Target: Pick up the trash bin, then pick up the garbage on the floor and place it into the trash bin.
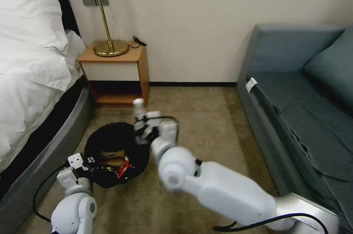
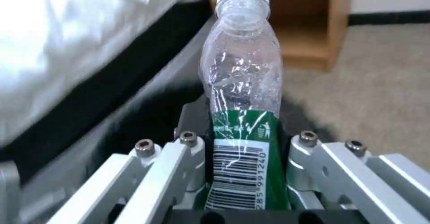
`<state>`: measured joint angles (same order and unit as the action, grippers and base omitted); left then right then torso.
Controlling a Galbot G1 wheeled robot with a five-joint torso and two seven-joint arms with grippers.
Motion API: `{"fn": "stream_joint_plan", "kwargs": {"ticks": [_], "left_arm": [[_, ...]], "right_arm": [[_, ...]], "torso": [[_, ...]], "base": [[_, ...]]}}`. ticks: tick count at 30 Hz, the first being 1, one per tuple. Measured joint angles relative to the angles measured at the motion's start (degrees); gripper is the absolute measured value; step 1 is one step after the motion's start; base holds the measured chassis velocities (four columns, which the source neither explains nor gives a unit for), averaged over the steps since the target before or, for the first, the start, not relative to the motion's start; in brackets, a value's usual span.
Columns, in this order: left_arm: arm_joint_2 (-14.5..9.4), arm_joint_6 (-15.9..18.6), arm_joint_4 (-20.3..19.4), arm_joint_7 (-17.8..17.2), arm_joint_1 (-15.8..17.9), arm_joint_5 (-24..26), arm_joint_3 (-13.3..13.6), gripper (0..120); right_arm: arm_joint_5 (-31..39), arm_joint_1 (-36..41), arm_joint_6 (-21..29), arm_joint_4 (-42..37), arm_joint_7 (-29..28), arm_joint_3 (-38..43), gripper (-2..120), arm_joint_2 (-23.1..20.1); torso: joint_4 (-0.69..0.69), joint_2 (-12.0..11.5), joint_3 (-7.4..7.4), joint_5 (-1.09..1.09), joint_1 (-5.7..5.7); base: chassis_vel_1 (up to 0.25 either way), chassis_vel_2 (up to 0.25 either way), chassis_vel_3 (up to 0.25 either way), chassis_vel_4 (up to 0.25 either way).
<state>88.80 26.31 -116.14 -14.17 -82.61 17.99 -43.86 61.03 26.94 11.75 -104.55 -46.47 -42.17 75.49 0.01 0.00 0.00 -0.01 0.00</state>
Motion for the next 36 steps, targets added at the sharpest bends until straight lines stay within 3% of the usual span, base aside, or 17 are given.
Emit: {"fn": "stream_joint_plan", "kwargs": {"ticks": [7,11,18,19,21,23,27,34,36], "left_arm": [[0.34,0.09,-0.31,0.0,-0.01,-0.23,0.11,3],[0.47,0.16,-0.52,0.0,-0.05,-0.26,0.12,3],[0.77,0.18,-0.51,0.0,-0.02,-0.47,0.36,3],[0.89,0.18,-0.41,0.02,0.04,-0.65,0.5,3],[0.92,0.18,-0.36,0.02,0.06,-0.69,0.54,3],[0.97,0.18,-0.28,0.01,0.09,-0.79,0.6,3],[1.02,0.18,-0.14,0.03,0.1,-0.8,0.61,3],[0.86,1.25,0.28,-1.25,0.16,2.19,0.61,3],[0.73,3.61,0.29,-4.62,0.5,7.72,0.84,3]], "right_arm": [[-3.39,0.1,-1.58,9.41,0.28,-6.76,21,3.66],[-4.91,0.58,-1.83,11.5,0.4,-7.77,34,4.0],[-5.54,1.17,-1.84,10.69,0.65,-6.46,58,3.25],[-5.67,1.31,-1.82,10.27,0.66,-6.03,67,3.2],[-5.74,1.34,-1.81,10.08,0.68,-5.85,69,3.2],[-5.77,1.37,-1.74,9.64,0.72,-5.38,80,3.24],[-6.05,1.29,-1.73,9.28,0.73,-4.76,92,3.31],[-6.57,0.55,-1.32,4.22,0.74,0.46,100,1.63],[-6.57,-0.01,-0.9,0.93,0.75,2.84,100,-0.47]], "torso": [[0.0,0.0,0.0,0.0,0.0],[-0.01,0.0,0.0,0.01,0.0],[-0.01,0.0,0.0,0.02,0.0],[-0.01,0.0,0.0,0.01,0.0],[-0.01,0.0,0.0,0.01,0.0],[-0.01,0.0,0.0,0.01,0.0],[-0.01,0.0,0.0,0.01,0.0],[-0.01,0.0,0.0,0.02,0.0],[0.0,0.0,0.0,0.02,0.0]], "base": [[0.0,0.0,0.0,0.0],[0.0,0.0,0.0,0.0],[0.0,0.0,0.0,0.0],[0.0,0.0,0.0,0.0],[0.0,0.0,0.0,0.0],[0.0,0.0,0.0,0.0],[0.0,0.0,0.0,0.0],[0.0,0.0,0.0,0.0],[0.0,0.0,0.0,0.0]]}}
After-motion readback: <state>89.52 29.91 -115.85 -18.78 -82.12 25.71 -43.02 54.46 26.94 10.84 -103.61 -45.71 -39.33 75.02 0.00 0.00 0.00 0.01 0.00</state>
